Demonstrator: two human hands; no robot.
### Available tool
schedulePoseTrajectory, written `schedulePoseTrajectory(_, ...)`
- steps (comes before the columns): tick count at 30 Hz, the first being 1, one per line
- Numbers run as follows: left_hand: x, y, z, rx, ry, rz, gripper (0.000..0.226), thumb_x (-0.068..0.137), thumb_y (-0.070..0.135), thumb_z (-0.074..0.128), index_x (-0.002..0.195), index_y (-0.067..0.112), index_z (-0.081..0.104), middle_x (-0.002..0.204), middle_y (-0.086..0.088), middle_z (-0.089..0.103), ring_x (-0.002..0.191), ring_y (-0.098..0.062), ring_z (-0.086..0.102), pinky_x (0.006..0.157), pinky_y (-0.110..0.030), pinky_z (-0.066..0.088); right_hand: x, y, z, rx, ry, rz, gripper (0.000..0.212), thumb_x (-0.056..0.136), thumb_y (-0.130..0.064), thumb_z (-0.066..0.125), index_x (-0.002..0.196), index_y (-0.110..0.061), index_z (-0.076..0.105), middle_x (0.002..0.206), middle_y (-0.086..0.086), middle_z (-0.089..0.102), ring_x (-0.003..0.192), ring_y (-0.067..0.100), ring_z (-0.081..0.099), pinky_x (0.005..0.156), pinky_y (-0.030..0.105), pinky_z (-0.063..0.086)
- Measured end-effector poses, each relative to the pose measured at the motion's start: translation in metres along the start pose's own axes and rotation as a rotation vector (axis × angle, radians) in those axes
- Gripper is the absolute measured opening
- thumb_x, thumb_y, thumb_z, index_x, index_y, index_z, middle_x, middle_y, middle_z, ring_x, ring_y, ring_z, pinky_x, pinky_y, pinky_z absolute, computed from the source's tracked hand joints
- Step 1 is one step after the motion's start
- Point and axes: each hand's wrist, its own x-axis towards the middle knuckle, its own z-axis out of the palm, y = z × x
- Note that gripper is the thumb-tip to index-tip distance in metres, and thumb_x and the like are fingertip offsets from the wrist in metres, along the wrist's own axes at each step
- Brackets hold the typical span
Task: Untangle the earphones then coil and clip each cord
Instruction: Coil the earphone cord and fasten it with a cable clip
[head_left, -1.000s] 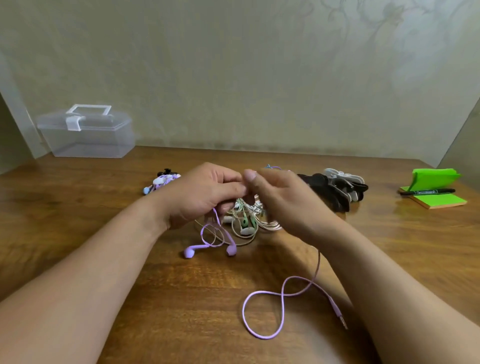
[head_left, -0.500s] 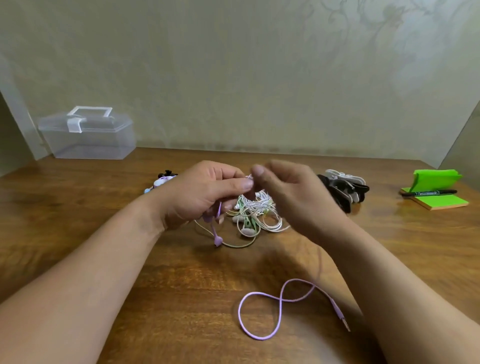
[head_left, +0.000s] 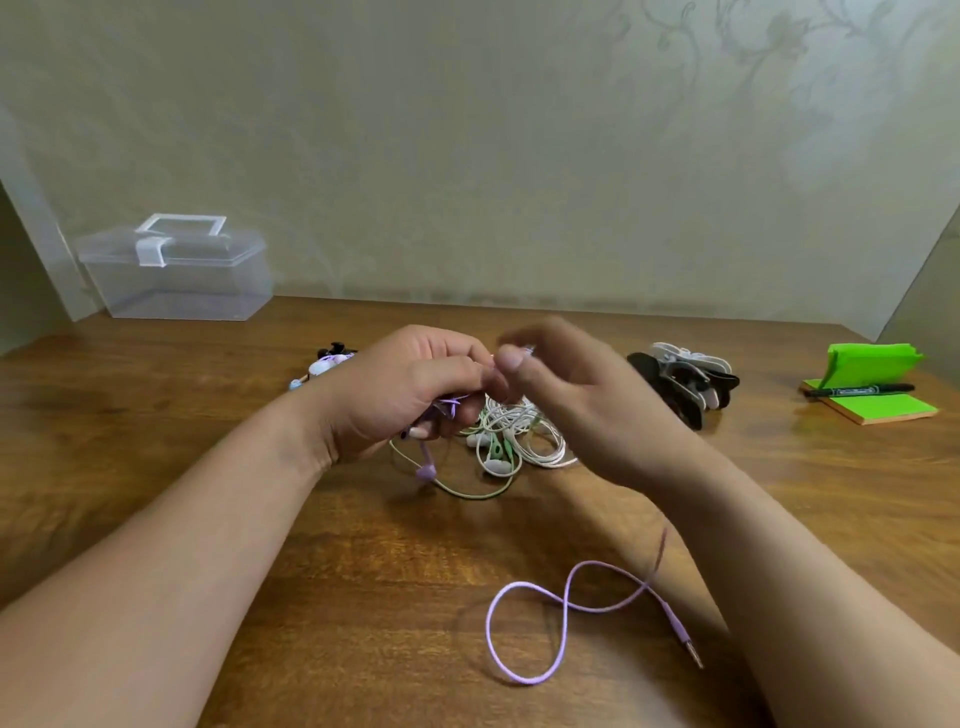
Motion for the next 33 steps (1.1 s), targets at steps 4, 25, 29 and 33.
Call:
schedulePoseTrajectory(4,0.002,-0.003,-0.006,0.015,0.007,-0.009,0.016,0.105,0.016,0.054,0.102,0.007,0.067,0.077,-0.014,0.063,0.047,-0.016,0.044,0.047,-0.025,0.033,0.004,0.001,-0.003,0.191,0.132,0.034,0.030,0.105,-0.030,0.062,0.080,-0.016,0.069,0.060,-0.001,0.058,0.054,0.017,0.051,0.055,0.035,0.045)
schedulePoseTrajectory(25,-0.002,0.001,-0.018,-0.168,0.008,0.136,0.020,0.095,0.027,0.061,0.079,0.015,0.062,0.056,0.000,0.024,0.045,-0.012,0.022,0.044,-0.022,0.021,0.004,0.001,-0.015,-0.051,0.200,0.049,0.049,0.087,-0.037,0.040,0.123,-0.026,0.073,0.124,-0.012,0.069,0.117,0.001,0.058,0.098,0.020,0.043)
schedulePoseTrajectory(29,-0.002,0.001,-0.004,0.053,0.020,0.063,0.021,0.097,0.033,0.067,0.083,0.017,0.067,0.057,-0.004,0.032,0.047,-0.014,0.028,0.046,-0.028,0.044,-0.001,-0.013,0.001,0.187,0.083,-0.028,0.043,0.102,-0.046,0.045,0.138,-0.028,0.062,0.119,-0.011,0.073,0.115,0.004,0.066,0.100,0.027,0.050)
schedulePoseTrajectory(33,-0.001,0.001,0.004,0.119,0.060,0.040,0.022,0.096,0.034,0.066,0.094,0.012,0.068,0.053,-0.005,0.033,0.044,-0.016,0.028,0.052,-0.039,0.043,-0.002,-0.012,0.003,0.146,-0.106,0.088,0.040,0.105,-0.054,0.049,0.113,-0.019,0.067,0.075,-0.009,0.065,0.059,0.007,0.056,0.058,0.031,0.044)
